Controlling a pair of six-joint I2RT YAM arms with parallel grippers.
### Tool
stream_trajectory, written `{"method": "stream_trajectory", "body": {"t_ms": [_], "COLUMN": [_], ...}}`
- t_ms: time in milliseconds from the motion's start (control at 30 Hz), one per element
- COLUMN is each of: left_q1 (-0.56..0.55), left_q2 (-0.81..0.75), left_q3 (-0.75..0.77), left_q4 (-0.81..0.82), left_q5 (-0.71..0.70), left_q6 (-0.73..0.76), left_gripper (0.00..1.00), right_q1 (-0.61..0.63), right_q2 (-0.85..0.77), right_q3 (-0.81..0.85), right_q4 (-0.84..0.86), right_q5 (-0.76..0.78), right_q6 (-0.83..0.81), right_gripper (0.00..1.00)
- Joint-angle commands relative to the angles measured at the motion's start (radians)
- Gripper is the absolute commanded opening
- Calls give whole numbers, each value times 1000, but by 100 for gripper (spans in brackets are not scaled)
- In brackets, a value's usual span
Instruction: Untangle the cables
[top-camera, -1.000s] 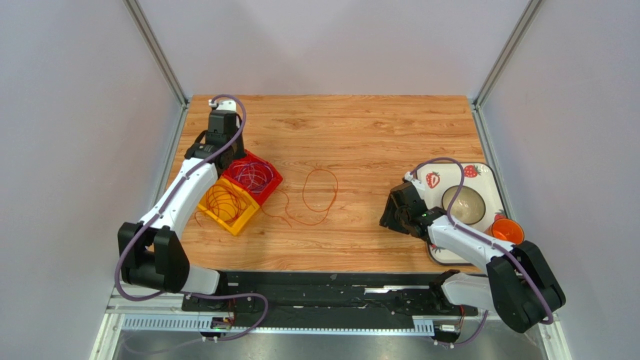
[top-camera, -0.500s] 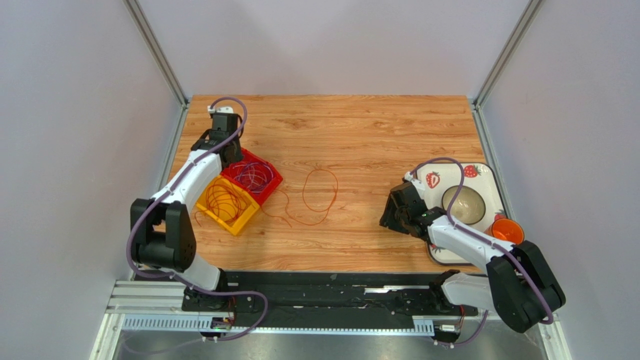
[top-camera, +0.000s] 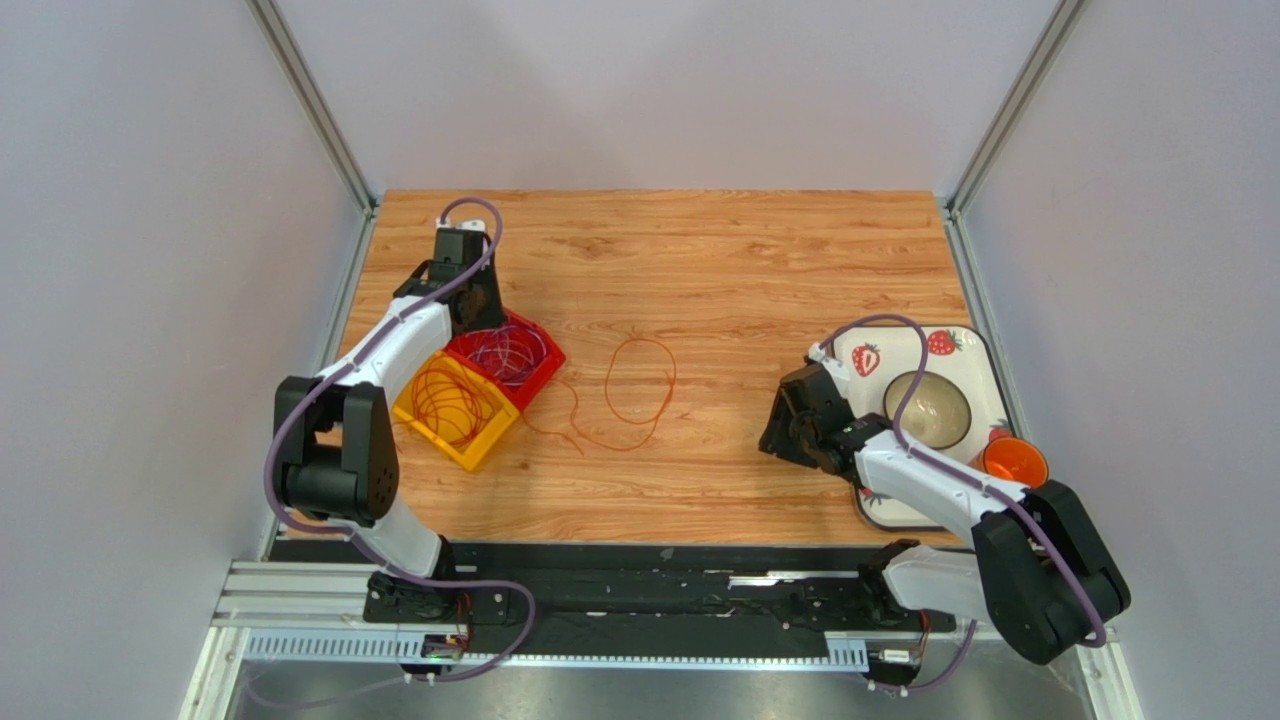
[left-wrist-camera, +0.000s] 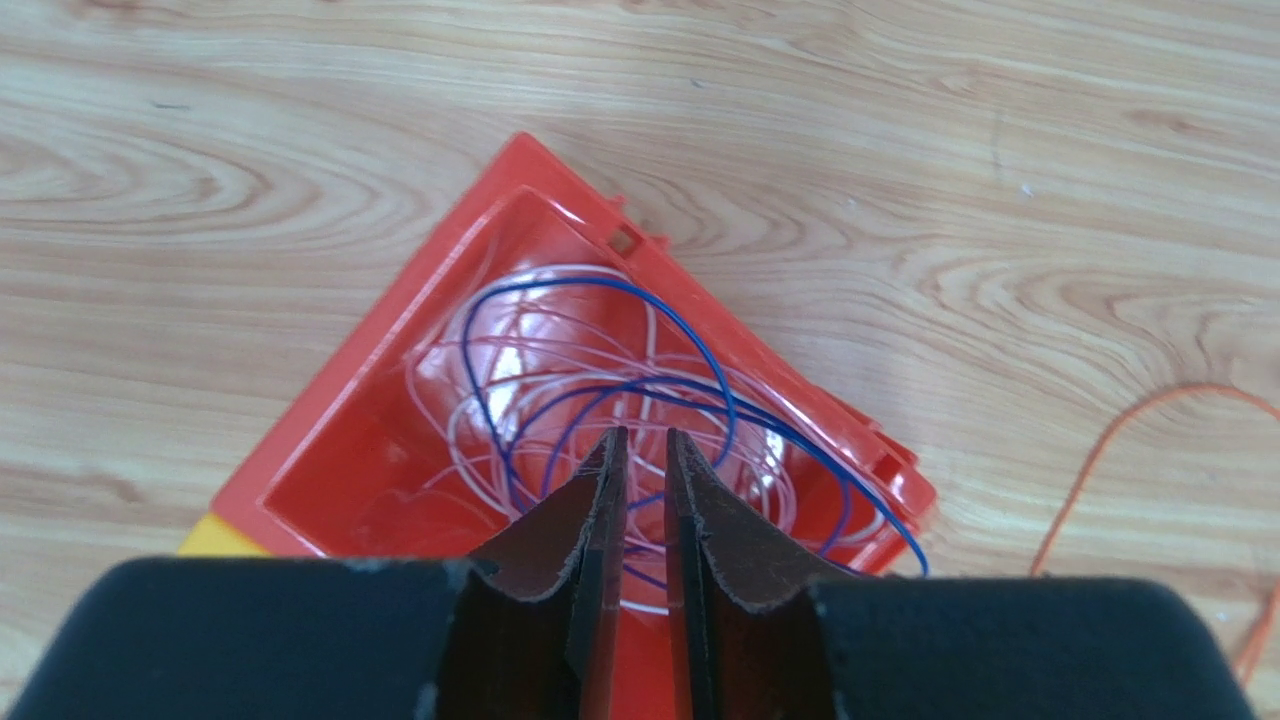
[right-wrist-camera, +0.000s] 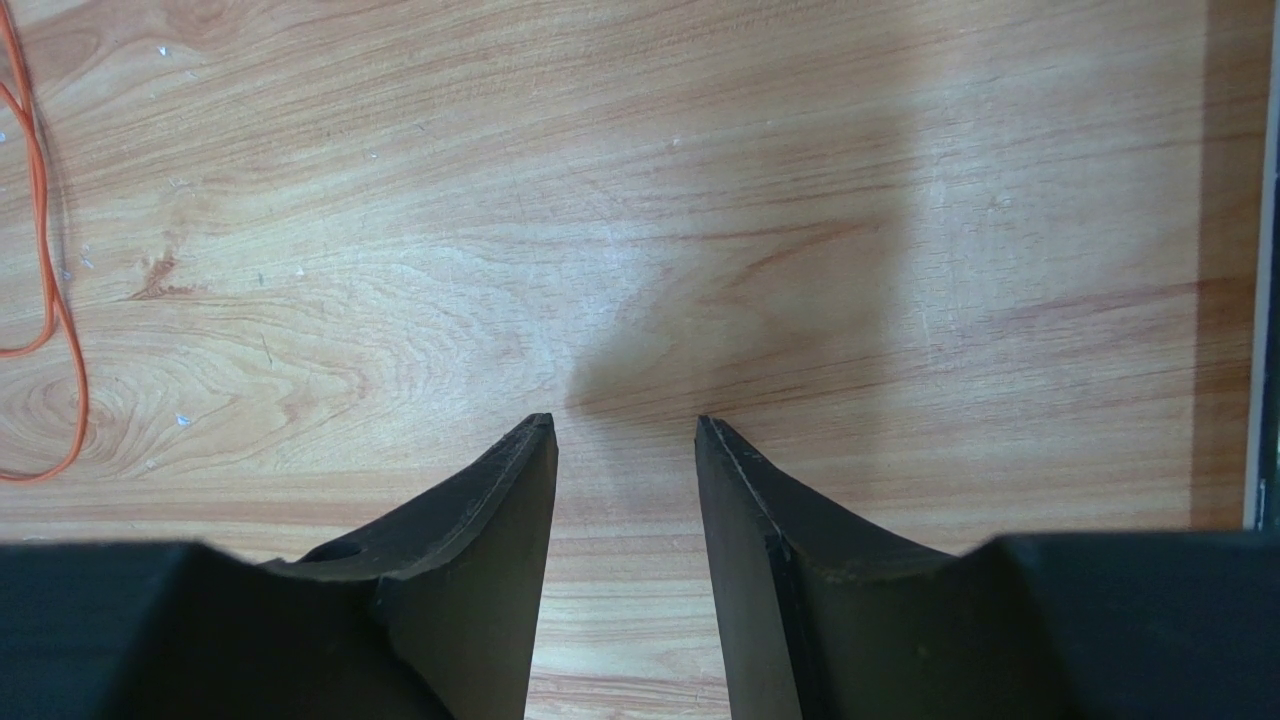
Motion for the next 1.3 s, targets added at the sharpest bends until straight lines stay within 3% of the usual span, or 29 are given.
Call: {"method": "stream_trajectory", "body": {"t_ms": [0, 200, 300, 333, 500, 833, 967, 1133, 1267], "left_q1": [-11, -77, -130, -141, -192, -200, -200, -200, -200], "left_q2": [-102, -217, -268, -300, -395, -646, -743, -824, -881], "left_q3": [-27, -9, -19, -27, -84, -101, -189, -182, -188], "left_q4": [28, -47, -99, -116, -205, -458, -455, -469, -495], "left_q5": [78, 109, 78, 78, 69, 32, -22, -39, -50], "left_q6": [2, 48, 60, 60, 48, 45, 53, 45, -47], "left_gripper": [23, 32, 48, 62, 79, 86, 87, 85, 85], "right_q1": [9, 15, 18, 19, 24, 110, 219, 346, 403], "right_q2": [14, 22, 20, 20, 27, 126, 221, 430, 608], "right_q3": [22, 28, 28, 29, 34, 169, 337, 656, 877], "right_q4": [1, -5, -5, -5, -8, -53, -122, -258, -349], "right_q5": [0, 11, 17, 17, 22, -70, 20, 101, 135], "right_q6": [-13, -10, -7, -5, -7, -56, -80, -133, -137], "right_gripper": [45, 45, 46, 46, 47, 52, 54, 54, 53]}}
